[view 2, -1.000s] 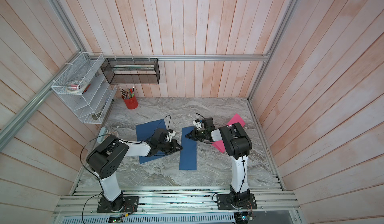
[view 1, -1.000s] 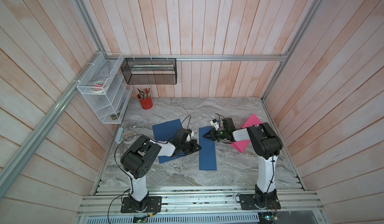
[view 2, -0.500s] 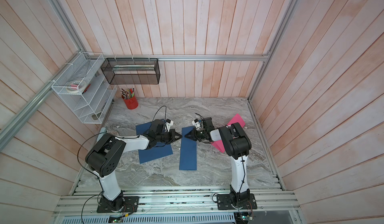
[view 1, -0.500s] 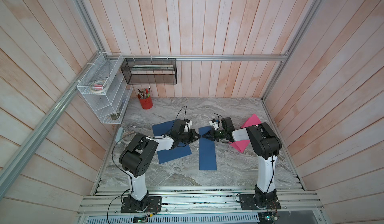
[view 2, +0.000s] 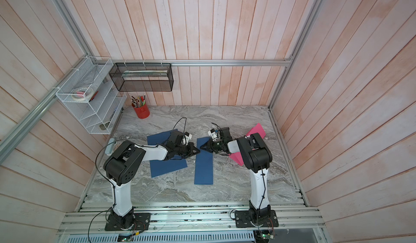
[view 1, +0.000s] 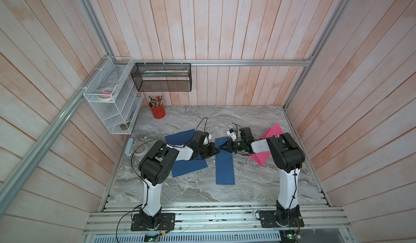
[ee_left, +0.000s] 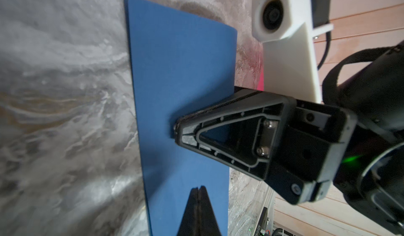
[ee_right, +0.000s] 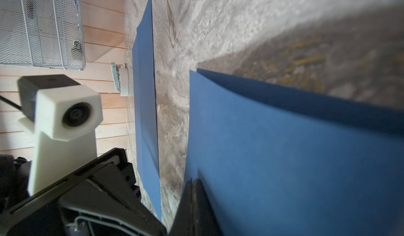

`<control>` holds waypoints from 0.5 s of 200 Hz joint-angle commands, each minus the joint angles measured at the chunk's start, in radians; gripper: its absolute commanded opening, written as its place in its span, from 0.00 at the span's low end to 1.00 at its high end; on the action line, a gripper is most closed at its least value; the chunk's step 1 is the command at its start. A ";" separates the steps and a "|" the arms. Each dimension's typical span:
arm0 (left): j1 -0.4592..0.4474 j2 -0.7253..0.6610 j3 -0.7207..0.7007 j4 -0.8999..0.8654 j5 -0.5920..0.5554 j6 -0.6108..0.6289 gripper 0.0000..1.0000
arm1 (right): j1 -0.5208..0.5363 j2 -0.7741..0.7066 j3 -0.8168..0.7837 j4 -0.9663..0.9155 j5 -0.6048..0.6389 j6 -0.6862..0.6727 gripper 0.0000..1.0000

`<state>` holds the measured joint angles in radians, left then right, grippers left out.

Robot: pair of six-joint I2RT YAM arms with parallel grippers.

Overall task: Fold the rectangular paper in half along the long edge
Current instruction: Fold the paper at the center of the board.

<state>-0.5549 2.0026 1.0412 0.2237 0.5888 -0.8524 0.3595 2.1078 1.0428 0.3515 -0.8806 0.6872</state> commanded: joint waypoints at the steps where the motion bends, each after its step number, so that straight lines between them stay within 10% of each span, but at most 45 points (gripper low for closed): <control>1: -0.002 0.030 0.020 -0.011 -0.018 0.024 0.00 | 0.005 0.041 -0.002 -0.015 0.010 0.003 0.00; 100: -0.017 0.093 -0.036 -0.013 -0.042 0.026 0.00 | -0.006 -0.082 0.028 -0.132 0.038 -0.053 0.00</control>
<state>-0.5613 2.0495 1.0428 0.2481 0.5797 -0.8474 0.3592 2.0968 1.0428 0.3199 -0.8726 0.6788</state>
